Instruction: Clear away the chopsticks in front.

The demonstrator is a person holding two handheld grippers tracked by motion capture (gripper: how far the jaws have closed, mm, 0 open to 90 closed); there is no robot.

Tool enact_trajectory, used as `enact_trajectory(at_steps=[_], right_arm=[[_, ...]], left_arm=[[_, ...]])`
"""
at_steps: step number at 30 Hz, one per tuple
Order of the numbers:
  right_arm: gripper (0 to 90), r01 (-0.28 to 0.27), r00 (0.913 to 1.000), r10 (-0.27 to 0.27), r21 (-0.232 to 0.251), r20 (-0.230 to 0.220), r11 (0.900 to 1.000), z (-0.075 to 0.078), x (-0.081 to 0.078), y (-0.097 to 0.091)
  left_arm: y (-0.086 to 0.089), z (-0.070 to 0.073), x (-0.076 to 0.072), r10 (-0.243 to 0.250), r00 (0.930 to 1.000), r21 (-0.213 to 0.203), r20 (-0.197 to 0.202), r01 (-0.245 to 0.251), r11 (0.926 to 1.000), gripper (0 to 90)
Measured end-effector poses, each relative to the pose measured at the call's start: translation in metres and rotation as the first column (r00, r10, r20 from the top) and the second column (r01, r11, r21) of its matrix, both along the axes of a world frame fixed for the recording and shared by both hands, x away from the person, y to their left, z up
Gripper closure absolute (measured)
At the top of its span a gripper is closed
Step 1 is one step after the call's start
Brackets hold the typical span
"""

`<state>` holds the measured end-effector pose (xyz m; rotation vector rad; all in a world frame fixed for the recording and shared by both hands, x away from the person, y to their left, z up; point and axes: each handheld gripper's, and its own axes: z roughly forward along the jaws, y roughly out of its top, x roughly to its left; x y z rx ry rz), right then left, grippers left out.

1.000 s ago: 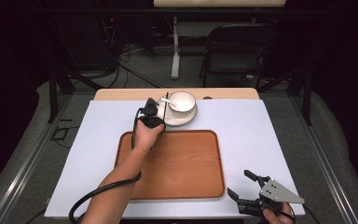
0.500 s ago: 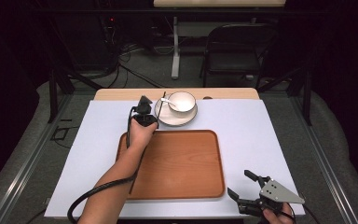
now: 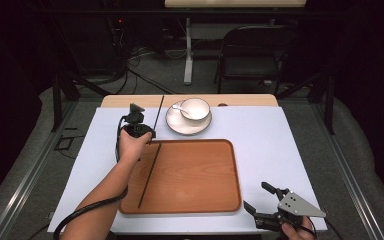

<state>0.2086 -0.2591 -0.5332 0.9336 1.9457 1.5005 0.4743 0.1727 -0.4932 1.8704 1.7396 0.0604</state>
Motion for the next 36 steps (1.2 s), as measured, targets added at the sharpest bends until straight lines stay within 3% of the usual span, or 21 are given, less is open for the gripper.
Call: enact_trajectory(at_steps=[4,8,18,30,36], right_arm=[[14.5,0.002,1.0,-0.002,0.002,-0.002,1.0,0.0,-0.001,0.0],[14.4,0.004,1.0,-0.004,0.001,-0.002,1.0,0.0,-0.001,0.0],[14.4,0.006,1.0,-0.006,0.002,-0.007,1.0,0.0,-0.001,0.0],[14.4,0.007,1.0,-0.007,-0.001,-0.006,1.0,0.0,-0.001,0.0],[14.4,0.01,0.9999,-0.01,0.001,-0.008,0.9999,0.0,0.0,0.0]], left_arm=[[0.011,0.003,-0.011,-0.014,0.9999,-0.019,-0.009,0.014,0.9997,86.6],[0.019,0.006,-0.025,-0.044,0.999,-0.032,0.007,0.044,0.9985,86.6],[0.037,0.011,-0.072,-0.109,0.9933,-0.072,0.039,0.112,0.9911,86.6],[0.054,-0.006,-0.14,-0.148,0.9887,-0.051,0.024,0.149,0.9876,86.5],[0.058,-0.014,-0.165,-0.152,0.9884,-0.05,0.006,0.152,0.9871,86.5]])
